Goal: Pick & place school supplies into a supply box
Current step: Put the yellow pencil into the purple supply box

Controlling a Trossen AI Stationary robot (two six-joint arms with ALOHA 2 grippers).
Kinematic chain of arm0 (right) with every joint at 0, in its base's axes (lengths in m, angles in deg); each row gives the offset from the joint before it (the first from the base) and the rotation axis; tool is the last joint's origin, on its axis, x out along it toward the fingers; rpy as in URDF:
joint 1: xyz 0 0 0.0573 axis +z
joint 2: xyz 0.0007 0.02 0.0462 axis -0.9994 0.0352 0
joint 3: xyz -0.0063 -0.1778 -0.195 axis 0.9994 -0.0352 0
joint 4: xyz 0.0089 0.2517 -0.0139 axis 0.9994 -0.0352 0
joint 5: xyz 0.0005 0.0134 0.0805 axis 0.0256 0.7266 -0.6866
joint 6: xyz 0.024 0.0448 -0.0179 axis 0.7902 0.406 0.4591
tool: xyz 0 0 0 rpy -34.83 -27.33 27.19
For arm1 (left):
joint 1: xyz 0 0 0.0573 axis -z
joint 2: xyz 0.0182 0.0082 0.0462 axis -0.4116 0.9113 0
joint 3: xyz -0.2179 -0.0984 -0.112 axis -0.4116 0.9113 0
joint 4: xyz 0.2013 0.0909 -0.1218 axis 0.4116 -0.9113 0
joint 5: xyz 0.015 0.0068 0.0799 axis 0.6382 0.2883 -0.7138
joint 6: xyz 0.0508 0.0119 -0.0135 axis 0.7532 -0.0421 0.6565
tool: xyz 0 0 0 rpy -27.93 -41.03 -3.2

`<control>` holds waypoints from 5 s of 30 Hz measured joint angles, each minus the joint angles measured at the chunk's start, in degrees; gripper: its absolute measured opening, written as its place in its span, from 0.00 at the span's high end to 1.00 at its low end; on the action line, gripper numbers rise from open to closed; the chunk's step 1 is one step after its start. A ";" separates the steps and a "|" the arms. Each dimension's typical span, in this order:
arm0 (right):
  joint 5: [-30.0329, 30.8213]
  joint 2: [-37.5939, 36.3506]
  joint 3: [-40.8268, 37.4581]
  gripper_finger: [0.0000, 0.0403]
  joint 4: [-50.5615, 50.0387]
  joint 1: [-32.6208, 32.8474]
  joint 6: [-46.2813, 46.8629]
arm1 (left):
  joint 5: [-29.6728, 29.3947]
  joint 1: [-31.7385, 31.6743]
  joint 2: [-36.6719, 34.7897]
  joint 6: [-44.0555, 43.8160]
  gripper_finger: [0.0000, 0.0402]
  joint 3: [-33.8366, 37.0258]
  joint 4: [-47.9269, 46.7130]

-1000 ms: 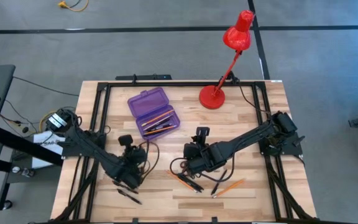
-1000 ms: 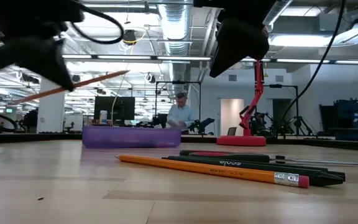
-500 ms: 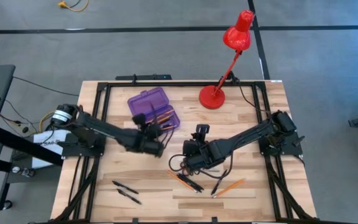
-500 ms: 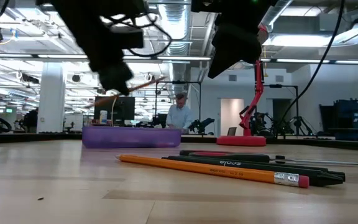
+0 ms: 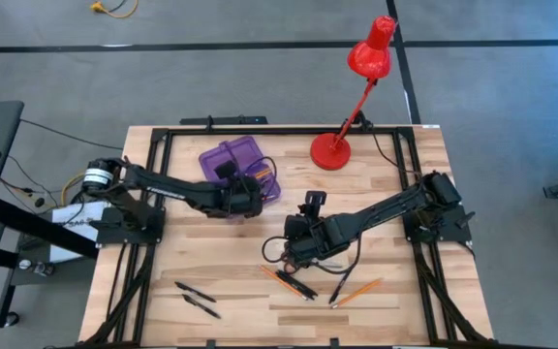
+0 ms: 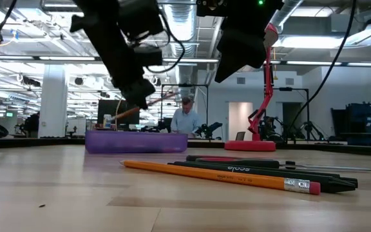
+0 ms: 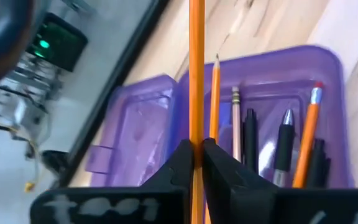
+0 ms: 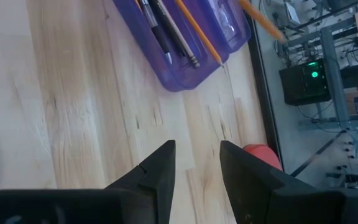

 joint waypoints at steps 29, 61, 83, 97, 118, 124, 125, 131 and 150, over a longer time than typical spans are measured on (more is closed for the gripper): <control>-0.16 -0.01 0.00 0.70 0.45 0.00 0.02 | 9.86 -7.50 0.00 2.68 0.87 7.91 5.10; -0.23 0.00 0.00 0.70 0.32 0.00 0.04 | 24.13 -12.70 0.00 18.24 0.79 7.89 13.75; -0.21 0.00 0.00 0.70 0.27 0.00 0.04 | 31.95 -17.96 0.00 19.18 0.80 7.89 15.28; -0.34 -0.02 -4.52 0.70 2.04 0.00 0.44 | 30.91 -18.51 7.71 18.42 0.80 7.58 18.87; -0.04 0.00 -8.98 0.70 4.83 -0.40 0.46 | 25.84 -14.47 7.50 22.39 0.97 4.80 10.03; -0.12 0.00 -8.98 0.70 5.08 -0.48 0.46 | 26.94 -14.13 7.50 21.91 0.94 4.78 9.92; -0.12 0.00 -8.98 0.70 5.05 -0.48 0.46 | 27.65 -14.13 7.50 21.91 0.92 4.78 9.98; -0.14 0.00 -8.98 0.70 4.99 -0.78 0.42 | 29.97 -14.11 7.43 21.53 0.77 4.65 10.34; -0.15 0.00 -9.02 0.70 4.71 -2.29 -0.09 | 35.13 -11.09 -7.66 17.57 0.61 4.78 0.90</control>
